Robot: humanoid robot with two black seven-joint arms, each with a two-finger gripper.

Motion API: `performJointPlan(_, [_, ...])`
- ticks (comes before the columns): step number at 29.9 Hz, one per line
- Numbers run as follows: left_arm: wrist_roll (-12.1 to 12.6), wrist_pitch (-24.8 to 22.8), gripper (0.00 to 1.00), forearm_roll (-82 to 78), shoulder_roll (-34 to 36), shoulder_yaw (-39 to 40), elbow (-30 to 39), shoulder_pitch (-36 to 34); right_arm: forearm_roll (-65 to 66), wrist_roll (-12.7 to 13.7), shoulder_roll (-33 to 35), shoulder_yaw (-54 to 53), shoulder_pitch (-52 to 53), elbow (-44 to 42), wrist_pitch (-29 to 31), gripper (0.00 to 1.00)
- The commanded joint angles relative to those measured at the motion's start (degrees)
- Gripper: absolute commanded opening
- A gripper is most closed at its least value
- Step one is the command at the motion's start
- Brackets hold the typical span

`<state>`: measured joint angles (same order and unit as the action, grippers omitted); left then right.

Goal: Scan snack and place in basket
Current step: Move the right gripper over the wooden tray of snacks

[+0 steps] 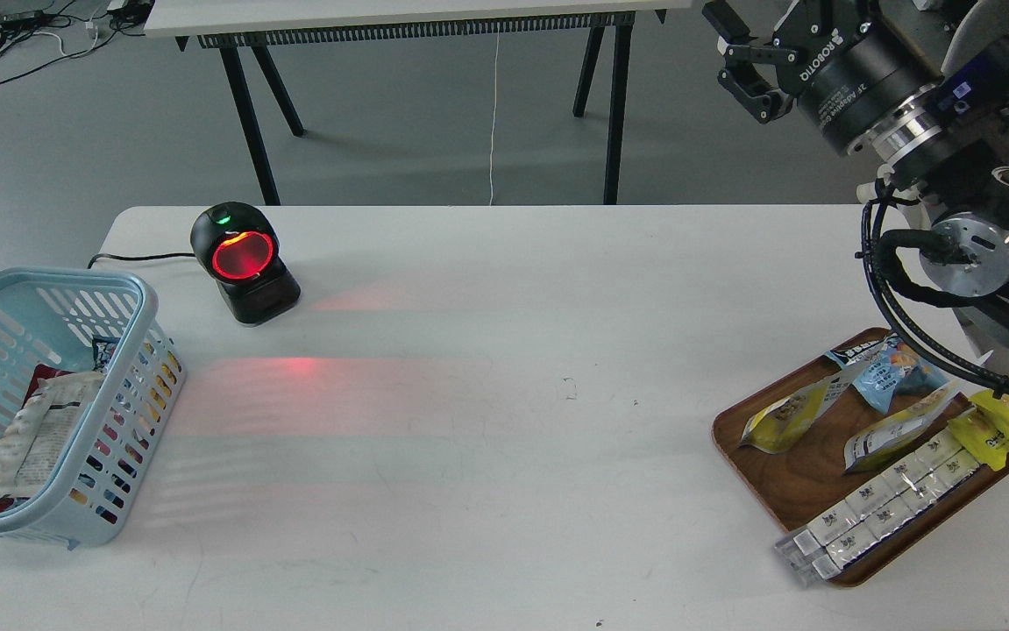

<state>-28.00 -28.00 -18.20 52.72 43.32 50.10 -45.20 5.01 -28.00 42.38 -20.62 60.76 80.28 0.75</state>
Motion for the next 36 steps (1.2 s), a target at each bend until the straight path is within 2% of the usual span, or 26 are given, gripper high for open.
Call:
performJointPlan(1, [0.0, 0.0, 1.0, 0.0, -0.1, 0.2, 0.2, 0.1, 0.0, 0.0, 0.2, 0.0, -0.1, -0.1, 0.0, 0.99])
performJointPlan(11, [0.0, 0.0, 1.0, -0.4, -0.4, -0.5, 0.0, 0.5, 0.0, 0.0, 0.7, 0.1, 0.3, 0.0, 0.1, 0.99])
performJointPlan(17, [0.0, 0.0, 1.0, -0.5, -0.5, -0.7, 0.3, 0.6, 2.1, 0.0, 5.7, 4.3, 4.6, 0.1, 1.0, 0.99])
performJointPlan(26, [0.0, 0.0, 1.0, -0.5, -0.6, -0.7, 0.7, 0.6, 24.8, 0.0, 14.9, 24.9, 21.2, 0.6, 12.5, 0.99])
performJointPlan(35, [0.0, 0.0, 1.0, -0.7, -1.8, -0.7, 0.6, 0.7, 58.8, 0.0, 20.7, 27.3, 31.7, 1.3, 27.2, 0.99])
performJointPlan(36, [0.0, 0.0, 1.0, -0.7, -1.8, -0.8, 0.6, 0.8, 62.8, 0.0, 20.9, 27.3, 32.8, 1.6, 27.2, 0.99])
